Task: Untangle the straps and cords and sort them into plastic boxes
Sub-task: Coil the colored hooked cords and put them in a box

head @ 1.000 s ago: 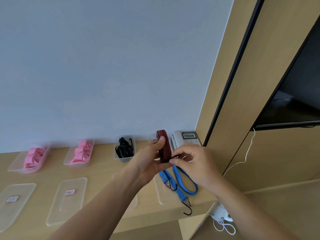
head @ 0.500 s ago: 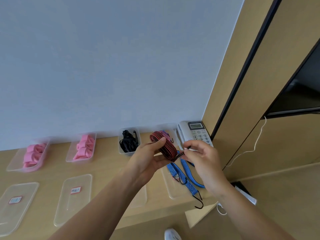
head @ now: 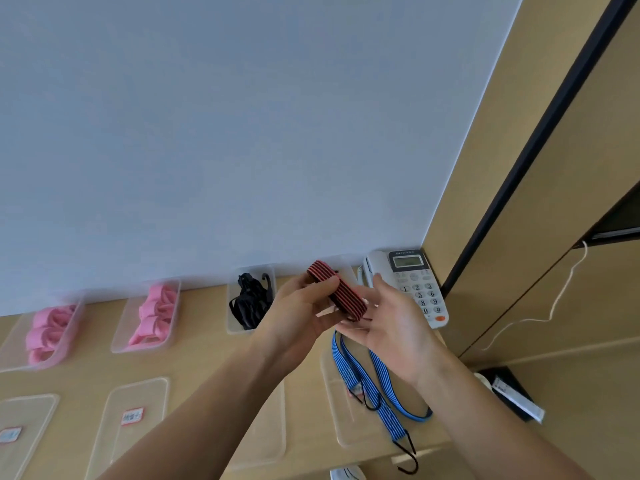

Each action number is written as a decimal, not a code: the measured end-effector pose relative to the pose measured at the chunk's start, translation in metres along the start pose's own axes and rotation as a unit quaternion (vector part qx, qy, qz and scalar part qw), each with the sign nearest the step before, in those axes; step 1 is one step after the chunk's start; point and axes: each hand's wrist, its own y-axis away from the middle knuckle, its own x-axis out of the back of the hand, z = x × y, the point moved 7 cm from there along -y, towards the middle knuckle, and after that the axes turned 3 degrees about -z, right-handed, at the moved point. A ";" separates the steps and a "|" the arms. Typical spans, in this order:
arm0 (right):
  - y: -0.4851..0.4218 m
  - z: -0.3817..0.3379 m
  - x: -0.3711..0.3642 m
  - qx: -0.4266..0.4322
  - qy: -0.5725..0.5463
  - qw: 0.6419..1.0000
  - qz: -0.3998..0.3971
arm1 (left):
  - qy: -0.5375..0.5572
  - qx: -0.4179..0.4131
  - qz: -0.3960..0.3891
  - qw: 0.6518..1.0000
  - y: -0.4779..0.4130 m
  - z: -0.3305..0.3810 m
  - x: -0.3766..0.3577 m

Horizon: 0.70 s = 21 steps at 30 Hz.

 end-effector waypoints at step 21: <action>-0.119 -0.006 0.051 0.165 0.627 0.760 0.049 | -0.375 0.113 0.183 0.902 -0.089 -0.057 0.094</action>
